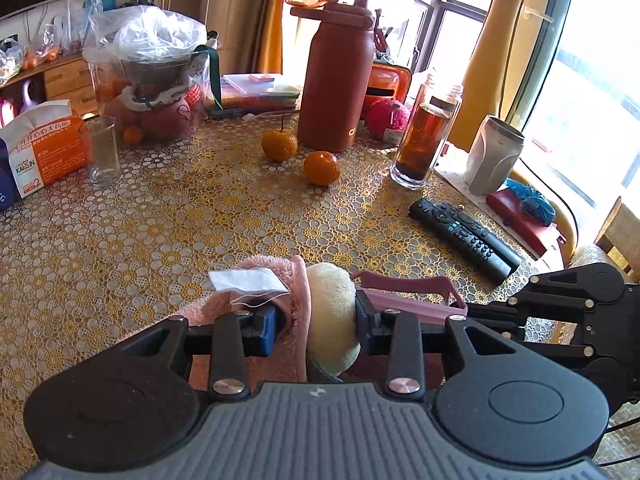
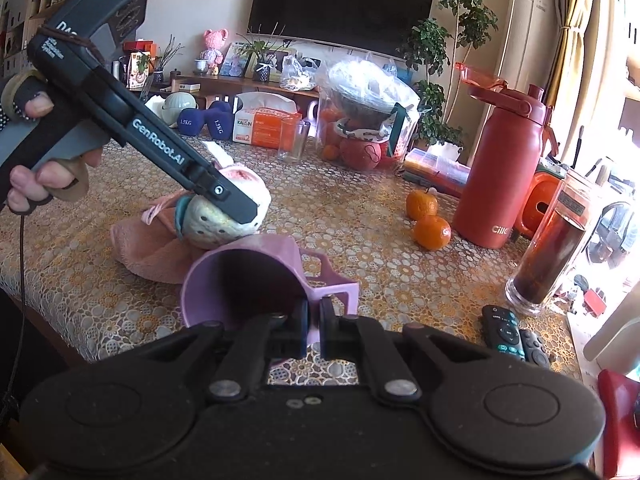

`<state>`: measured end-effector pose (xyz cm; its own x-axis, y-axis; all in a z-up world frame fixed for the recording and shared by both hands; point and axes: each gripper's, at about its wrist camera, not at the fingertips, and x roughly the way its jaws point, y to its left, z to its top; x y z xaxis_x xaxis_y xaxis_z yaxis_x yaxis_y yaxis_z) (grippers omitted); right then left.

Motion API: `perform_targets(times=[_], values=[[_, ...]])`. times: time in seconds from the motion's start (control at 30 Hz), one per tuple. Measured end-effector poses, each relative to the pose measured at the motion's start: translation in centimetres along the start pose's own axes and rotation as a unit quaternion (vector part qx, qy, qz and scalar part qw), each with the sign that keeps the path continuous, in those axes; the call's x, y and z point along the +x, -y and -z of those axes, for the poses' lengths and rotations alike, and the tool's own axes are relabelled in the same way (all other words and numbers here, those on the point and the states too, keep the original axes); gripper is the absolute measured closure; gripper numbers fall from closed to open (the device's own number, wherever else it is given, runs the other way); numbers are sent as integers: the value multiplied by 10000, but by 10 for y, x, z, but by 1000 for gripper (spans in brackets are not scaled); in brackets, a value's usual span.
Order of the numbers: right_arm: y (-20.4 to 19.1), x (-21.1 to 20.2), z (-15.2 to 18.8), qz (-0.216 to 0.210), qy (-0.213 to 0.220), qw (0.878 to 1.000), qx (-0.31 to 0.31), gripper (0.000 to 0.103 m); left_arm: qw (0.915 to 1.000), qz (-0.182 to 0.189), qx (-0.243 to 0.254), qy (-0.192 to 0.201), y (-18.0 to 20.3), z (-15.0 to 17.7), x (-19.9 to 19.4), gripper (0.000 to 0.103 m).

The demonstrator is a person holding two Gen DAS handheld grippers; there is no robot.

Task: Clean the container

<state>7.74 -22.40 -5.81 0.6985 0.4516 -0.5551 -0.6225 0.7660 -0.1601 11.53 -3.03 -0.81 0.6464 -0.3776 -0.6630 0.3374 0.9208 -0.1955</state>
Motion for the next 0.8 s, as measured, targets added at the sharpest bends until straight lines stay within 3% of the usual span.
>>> perform_targets(times=[0.33,0.8], values=[[-2,0,0,41,-25,10000,-26,98,9968,509,484,387,40,4,-53,66],[-4,2,-3,29,-57,9998,-173,98,9932,692,925,124,66,10,-33,66]])
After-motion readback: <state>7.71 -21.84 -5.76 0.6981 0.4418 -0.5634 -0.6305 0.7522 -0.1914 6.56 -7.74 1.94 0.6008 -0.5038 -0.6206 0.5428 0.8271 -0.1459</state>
